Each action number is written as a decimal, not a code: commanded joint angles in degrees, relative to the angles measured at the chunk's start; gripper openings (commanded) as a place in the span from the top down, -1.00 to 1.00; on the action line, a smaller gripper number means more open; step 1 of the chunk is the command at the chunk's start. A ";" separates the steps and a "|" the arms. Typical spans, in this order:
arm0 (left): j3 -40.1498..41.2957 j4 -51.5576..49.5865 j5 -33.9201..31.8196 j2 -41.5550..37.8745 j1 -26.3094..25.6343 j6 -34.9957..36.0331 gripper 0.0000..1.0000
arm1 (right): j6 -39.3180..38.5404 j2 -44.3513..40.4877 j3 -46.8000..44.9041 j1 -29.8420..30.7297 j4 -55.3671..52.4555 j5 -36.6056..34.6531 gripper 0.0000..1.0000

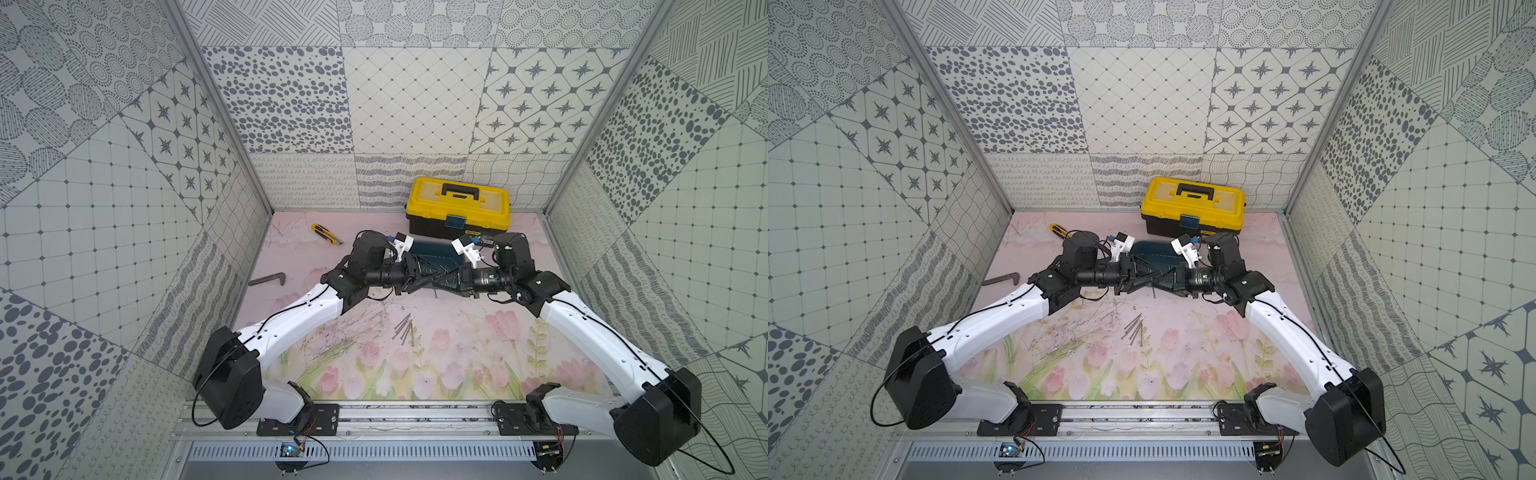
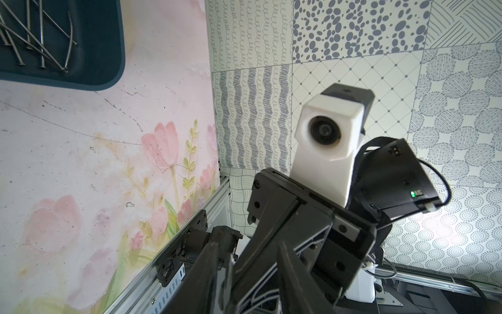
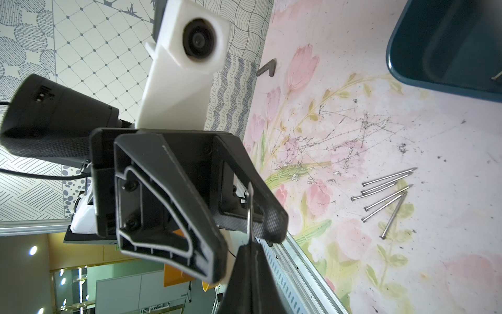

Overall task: Put the nails on the desktop into the storage box
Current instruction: Pick up the nail from the center of the board, then place the nail in the storage box.

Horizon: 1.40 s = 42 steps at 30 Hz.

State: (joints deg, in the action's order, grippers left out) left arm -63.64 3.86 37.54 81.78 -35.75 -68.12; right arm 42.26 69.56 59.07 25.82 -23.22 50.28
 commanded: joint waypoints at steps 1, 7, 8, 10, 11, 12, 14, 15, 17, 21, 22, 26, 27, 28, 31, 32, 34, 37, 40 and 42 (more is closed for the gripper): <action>0.10 1.45 -1.02 -0.53 0.24 0.33 0.33 | 0.59 -1.87 -0.69 0.42 2.51 -0.96 1.00; 0.42 0.25 -1.71 -1.33 0.41 0.86 0.69 | 0.72 -1.88 -0.63 0.92 2.64 -0.97 1.00; 0.40 0.12 -1.72 -1.35 0.44 0.88 0.73 | 0.85 -1.83 -0.70 1.07 2.73 -0.92 1.00; 0.29 -0.05 -1.58 -1.36 0.46 0.95 0.77 | 0.97 -1.83 -0.77 1.52 2.82 -1.08 1.00; 0.27 -0.13 -1.51 -1.36 0.47 0.97 0.80 | 0.95 -1.90 -0.77 1.70 2.80 -1.22 1.00; 0.29 -0.14 -1.46 -1.40 0.42 0.97 0.83 | 0.94 -1.92 -0.76 1.79 2.82 -1.28 1.00; 0.35 -0.30 -1.36 -1.45 0.42 1.05 0.92 | 1.03 -1.88 -0.90 1.98 2.78 -1.41 1.00; 0.35 -0.42 -1.22 -1.42 0.47 1.13 0.96 | 0.99 -1.88 -0.89 2.04 2.78 -1.49 1.00; 0.36 -0.43 -0.95 -1.54 0.37 1.27 1.00 | 0.98 -1.93 -0.96 2.15 2.75 -1.59 1.00; -0.26 -1.88 -0.19 -1.81 0.42 2.85 1.00 | 1.09 -1.97 -1.07 2.20 2.76 -1.81 0.89; -0.67 -2.72 0.02 -1.86 0.42 3.59 1.00 | 0.95 -1.97 -1.12 2.10 2.75 -1.91 0.81; -1.97 -6.53 0.98 -2.03 0.42 6.42 1.00 | 0.76 -1.67 -0.57 2.02 2.71 -2.72 0.25; -2.43 -7.81 1.30 -2.05 0.46 7.22 1.00 | 0.66 -1.49 -0.23 1.96 2.66 -2.95 0.13; -2.85 -8.94 1.54 -2.15 0.46 7.96 1.00 | 0.63 -1.46 0.25 1.83 2.65 -3.23 0.02; -3.24 -10.90 1.34 -2.60 0.46 8.89 1.00 | 0.38 -1.44 1.12 1.15 2.63 -3.69 -0.23; -3.37 -11.40 1.19 -2.74 0.50 9.12 1.00 | 0.25 -1.44 1.46 0.87 2.47 -3.76 -0.28; -3.83 -12.66 1.13 -2.84 0.59 9.82 1.00 | -0.10 -1.42 2.14 0.11 1.73 -3.83 -0.37; -4.97 -14.79 1.20 -2.68 0.58 11.16 1.00 | -1.57 -1.44 3.57 -0.92 -0.21 -4.06 -0.50; -5.83 -16.51 1.09 -2.34 0.96 12.13 1.00 | -3.72 -1.36 5.38 -2.07 -3.26 -5.28 -0.70; -7.27 -18.46 0.96 -1.84 1.19 13.29 1.00 | -5.73 -1.21 7.57 -2.20 -6.36 -6.66 -0.92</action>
State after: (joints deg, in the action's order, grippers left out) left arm -68.51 -9.50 37.28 79.75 -35.14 -59.92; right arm 40.10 68.62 63.22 24.05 -27.00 45.65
